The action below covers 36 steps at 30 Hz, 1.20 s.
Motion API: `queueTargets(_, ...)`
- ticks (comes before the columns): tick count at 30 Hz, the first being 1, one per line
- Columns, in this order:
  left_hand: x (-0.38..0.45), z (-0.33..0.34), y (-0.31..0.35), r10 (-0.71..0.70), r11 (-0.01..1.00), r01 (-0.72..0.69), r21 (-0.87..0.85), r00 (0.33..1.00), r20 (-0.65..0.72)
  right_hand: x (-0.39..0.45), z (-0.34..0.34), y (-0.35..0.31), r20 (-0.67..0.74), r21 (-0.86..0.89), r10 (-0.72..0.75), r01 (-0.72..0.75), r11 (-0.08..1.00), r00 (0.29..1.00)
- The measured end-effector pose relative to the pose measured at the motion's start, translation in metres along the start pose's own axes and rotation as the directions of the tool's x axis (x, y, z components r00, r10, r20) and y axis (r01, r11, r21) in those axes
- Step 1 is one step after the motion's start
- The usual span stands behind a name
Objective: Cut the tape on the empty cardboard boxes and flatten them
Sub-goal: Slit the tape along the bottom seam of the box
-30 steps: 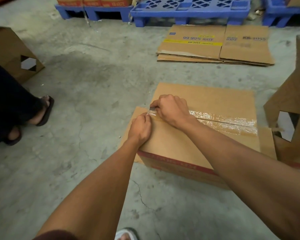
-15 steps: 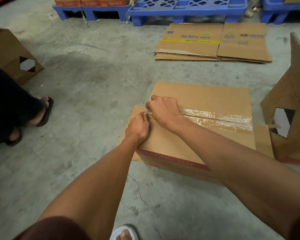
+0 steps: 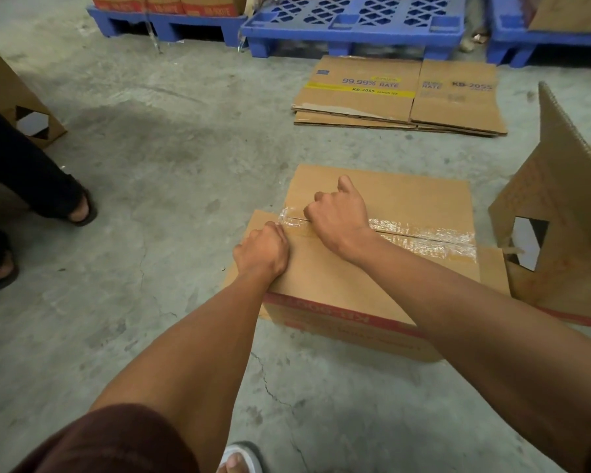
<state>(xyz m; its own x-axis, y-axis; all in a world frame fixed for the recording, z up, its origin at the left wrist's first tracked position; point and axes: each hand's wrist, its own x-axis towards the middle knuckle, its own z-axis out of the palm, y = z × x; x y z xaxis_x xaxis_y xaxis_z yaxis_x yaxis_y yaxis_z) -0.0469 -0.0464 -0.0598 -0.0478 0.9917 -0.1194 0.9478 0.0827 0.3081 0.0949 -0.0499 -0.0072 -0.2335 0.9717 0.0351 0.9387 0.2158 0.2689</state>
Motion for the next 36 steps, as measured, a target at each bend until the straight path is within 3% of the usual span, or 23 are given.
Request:
queueTargets(6,-0.001,-0.002,0.003,-0.008,0.998,0.007,0.056,1.0,0.017,-0.013,0.004,0.021,0.059,-0.033,0.03,-0.028,0.999,0.998)
queueTargets(15,0.001,-0.002,0.022,-0.019,0.982,0.021,0.19,1.0,-0.013,-0.085,0.012,0.092,0.131,-0.072,0.226,-0.218,0.973,0.965)
queueTargets(18,0.006,-0.002,0.05,0.175,0.949,-0.12,0.292,0.97,-0.169,-0.117,0.017,0.119,0.175,0.078,0.381,-0.398,0.914,0.908)
queueTargets(21,0.002,0.011,0.083,0.429,0.873,-0.397,0.283,0.901,-0.058,-0.133,0.031,0.131,0.213,0.364,0.42,-0.471,0.804,0.882)
queueTargets(23,-0.005,0.024,0.103,0.495,0.845,-0.49,0.215,0.868,0.034,-0.131,0.039,0.13,0.212,0.41,0.423,-0.473,0.78,0.881)
queueTargets(26,-0.006,0.036,0.116,0.495,0.85,-0.506,0.147,0.862,0.111,-0.12,0.047,0.126,0.207,0.441,0.423,-0.47,0.765,0.882)
queueTargets(32,-0.001,0.039,0.101,0.476,0.866,-0.485,0.118,0.874,0.099,-0.109,0.05,0.117,0.199,0.493,0.38,-0.428,0.758,0.903)
queueTargets(34,-0.002,0.039,0.1,0.484,0.862,-0.494,0.117,0.869,0.104,-0.115,0.049,0.118,0.163,0.445,0.371,-0.404,0.799,0.914)
queueTargets(36,-0.003,0.039,0.101,0.492,0.855,-0.503,0.124,0.863,0.112,-0.129,0.05,0.128,0.086,0.291,0.36,-0.369,0.883,0.929)
